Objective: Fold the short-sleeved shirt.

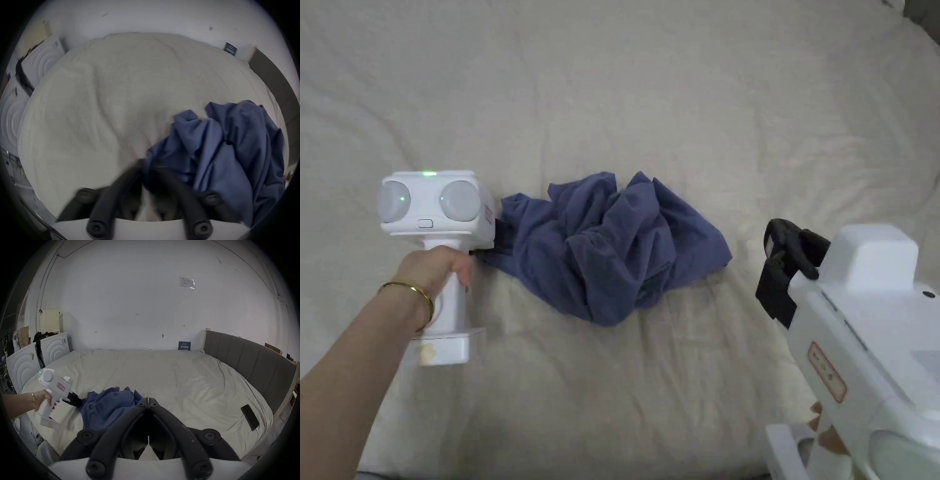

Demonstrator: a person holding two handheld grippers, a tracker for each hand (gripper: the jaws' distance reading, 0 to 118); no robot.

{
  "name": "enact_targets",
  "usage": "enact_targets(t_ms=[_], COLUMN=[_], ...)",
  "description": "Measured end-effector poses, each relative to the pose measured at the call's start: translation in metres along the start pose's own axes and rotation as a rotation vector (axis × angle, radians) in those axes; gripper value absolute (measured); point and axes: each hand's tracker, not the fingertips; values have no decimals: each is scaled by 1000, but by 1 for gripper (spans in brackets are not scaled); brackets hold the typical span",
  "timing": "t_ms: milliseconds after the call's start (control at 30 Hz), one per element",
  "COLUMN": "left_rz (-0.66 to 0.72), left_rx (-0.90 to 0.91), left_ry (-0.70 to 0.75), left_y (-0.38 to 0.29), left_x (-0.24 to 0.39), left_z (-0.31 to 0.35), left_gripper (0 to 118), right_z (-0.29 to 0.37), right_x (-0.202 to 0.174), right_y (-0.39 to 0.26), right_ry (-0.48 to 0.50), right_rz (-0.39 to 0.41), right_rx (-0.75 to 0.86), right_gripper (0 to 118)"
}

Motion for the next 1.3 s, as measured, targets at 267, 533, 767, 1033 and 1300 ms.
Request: enact_targets(t_ms=[267,533,767,1033,1300], left_rz=[181,202,222,345,363], left_rx=[139,197,181,232,483], left_ry=[-157,-193,-191,-273,-171], left_y=[-9,-24,-28,-9,74], left_x=[-25,-36,-39,-78,-135], left_z=[52,77,71,106,210], left_gripper=[1,1,1,1,1], right_z=[-103,-211,-231,-156,-77], right_x=[23,33,17,45,99], right_y=[37,15,-21,49,184], right_ry=[27,-35,-35,108,55], right_rz=[48,-112,-190,-174,-138], right_rx=[-315,-716,-781,-611,-364], right_gripper=[105,116,27,9,9])
